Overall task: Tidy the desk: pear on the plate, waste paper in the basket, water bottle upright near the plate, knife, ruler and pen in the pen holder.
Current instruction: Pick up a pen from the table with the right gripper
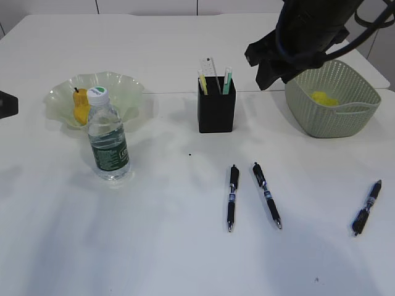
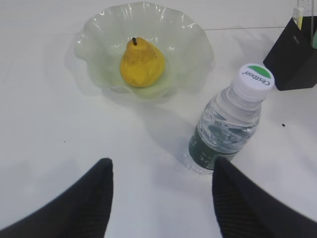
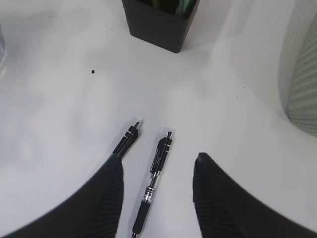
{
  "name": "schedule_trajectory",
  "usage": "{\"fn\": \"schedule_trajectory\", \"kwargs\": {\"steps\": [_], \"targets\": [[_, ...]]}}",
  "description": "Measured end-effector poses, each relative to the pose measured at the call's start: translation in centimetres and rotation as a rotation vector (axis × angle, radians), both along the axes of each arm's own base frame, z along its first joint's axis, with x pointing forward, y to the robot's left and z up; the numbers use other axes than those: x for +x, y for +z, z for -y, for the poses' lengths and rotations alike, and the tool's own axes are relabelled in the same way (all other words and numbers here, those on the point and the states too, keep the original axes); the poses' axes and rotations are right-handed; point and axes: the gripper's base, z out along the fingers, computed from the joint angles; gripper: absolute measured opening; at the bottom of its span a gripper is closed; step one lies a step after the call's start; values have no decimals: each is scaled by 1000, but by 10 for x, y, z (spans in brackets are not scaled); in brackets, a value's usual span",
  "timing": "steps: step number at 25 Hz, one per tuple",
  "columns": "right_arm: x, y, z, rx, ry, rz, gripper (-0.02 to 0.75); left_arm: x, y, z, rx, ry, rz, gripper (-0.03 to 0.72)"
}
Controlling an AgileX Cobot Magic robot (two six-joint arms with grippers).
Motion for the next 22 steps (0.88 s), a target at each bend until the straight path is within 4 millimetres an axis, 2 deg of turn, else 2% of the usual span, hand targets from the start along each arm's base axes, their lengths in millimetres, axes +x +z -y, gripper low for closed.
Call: {"fn": "schedule_trajectory", "kwargs": {"steps": [22], "targets": [[-4,-2,1,-12,-5,-55,345,0,0,1,-31,13,-12,447]]}}
